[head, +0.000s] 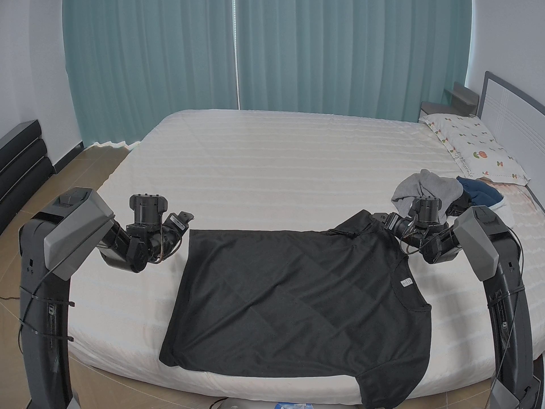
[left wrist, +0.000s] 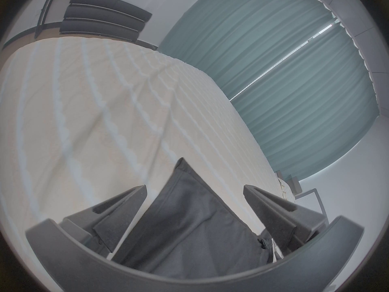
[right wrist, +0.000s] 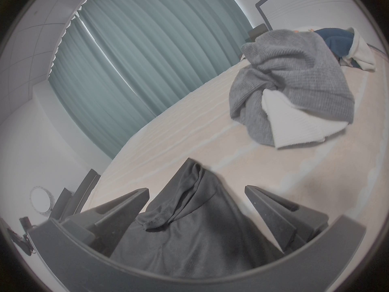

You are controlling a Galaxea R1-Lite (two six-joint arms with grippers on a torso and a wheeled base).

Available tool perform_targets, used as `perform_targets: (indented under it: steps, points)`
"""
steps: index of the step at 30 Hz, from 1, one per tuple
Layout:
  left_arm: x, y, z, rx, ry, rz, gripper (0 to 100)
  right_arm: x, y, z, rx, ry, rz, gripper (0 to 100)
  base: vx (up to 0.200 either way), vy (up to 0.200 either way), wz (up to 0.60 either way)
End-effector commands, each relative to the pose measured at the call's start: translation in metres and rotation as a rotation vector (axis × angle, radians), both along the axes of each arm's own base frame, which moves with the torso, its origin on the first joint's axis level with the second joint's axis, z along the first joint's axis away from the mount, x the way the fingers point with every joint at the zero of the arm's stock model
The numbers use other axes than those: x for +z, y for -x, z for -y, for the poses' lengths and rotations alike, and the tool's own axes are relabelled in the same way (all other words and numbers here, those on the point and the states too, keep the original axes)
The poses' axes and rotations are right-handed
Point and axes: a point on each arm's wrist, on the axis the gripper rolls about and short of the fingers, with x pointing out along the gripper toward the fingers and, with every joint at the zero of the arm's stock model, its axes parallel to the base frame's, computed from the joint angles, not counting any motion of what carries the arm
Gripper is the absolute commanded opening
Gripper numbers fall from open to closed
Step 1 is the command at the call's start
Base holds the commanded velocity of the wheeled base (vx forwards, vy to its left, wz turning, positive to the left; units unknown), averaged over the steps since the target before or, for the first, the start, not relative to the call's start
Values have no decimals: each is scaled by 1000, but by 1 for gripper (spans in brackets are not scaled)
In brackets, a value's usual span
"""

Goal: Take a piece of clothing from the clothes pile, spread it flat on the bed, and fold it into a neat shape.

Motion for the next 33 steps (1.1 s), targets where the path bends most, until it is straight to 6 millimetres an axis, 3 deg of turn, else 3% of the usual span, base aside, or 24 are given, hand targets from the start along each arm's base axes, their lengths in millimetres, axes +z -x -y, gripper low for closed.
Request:
perform_targets:
  steps: [1,5,18,19,28,33]
  points:
    - [-38,-25,17,-38,-43,-98,100,-9,3,5,-3,-4,-26,100,0,0,0]
    - [-48,-26,16,-35,-56,-112,100,-13,3,2,12,-7,-34,100,0,0,0]
    - [-51,-24,17,8,-86,-108,100,-24,-2,-1,17,0,-42,100,0,0,0]
    - [-51,-24,17,9,-87,-108,100,-23,-3,-1,17,2,-46,0,0,0,0]
    - [-53,-24,18,22,-100,-109,100,-24,1,8,2,14,-84,0,0,0,0]
    - [-53,-24,18,27,-103,-109,100,-15,16,17,8,44,-119,0,0,0,0]
